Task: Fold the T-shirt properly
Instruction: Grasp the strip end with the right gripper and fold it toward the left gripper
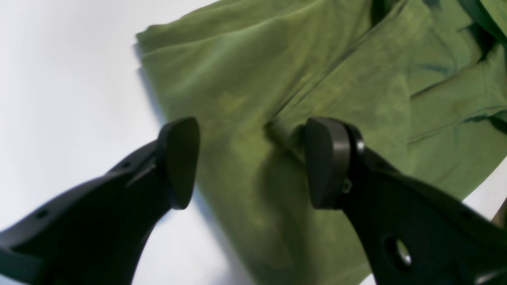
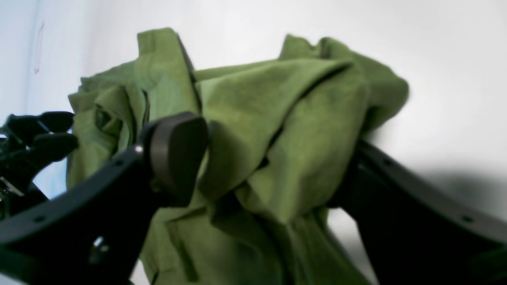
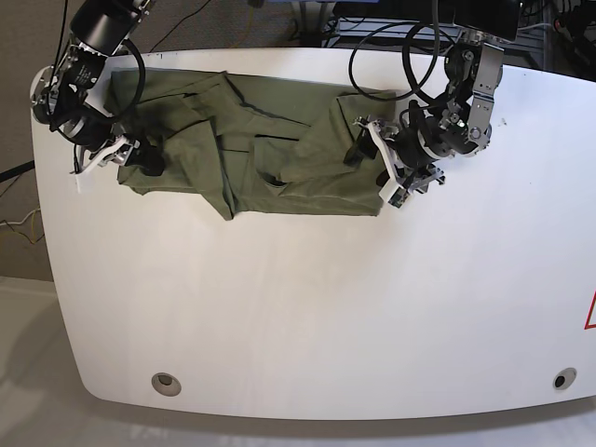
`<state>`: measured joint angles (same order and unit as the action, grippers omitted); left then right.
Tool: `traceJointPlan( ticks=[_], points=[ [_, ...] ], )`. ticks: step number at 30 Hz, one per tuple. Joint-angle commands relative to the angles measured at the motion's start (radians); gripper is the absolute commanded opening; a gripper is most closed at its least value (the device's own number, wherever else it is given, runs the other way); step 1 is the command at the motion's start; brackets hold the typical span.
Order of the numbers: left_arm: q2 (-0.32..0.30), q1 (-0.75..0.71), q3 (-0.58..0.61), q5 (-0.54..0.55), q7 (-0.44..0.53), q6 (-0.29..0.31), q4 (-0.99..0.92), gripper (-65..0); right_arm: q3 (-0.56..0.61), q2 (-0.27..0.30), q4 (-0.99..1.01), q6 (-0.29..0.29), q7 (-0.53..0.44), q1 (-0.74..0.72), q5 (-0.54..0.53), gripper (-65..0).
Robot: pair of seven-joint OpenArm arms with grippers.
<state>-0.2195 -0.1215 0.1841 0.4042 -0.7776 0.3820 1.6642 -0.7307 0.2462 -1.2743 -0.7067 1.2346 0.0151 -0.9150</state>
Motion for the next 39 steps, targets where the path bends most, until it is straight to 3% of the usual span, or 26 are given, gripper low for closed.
traceJointPlan(
  ticks=[1, 12, 28, 39],
  points=[
    [0.0, 0.011, -0.002, 0.017, 0.013, 0.004, 0.019, -26.0, -0.002, 0.005, -0.014, 0.009, 0.025, 0.001, 0.003, -26.1],
    [-0.002, 0.018, -0.002, 0.015, 0.018, -0.002, 0.021, -25.2, -0.017, -0.033, -0.032, 0.009, 0.031, 0.0, -0.023, -61.9],
    [-0.003, 0.01, 0.003, 0.018, 0.006, 0.002, 0.019, -25.0, -0.014, -0.095, -0.227, 0.009, 0.079, -0.008, -0.08, -58.4],
    [-0.005, 0.009, 0.002, 0.008, 0.005, 0.003, 0.023, -25.3, 0.008, -0.184, -0.363, 0.009, 0.12, -0.009, -0.086, -59.8]
  ],
)
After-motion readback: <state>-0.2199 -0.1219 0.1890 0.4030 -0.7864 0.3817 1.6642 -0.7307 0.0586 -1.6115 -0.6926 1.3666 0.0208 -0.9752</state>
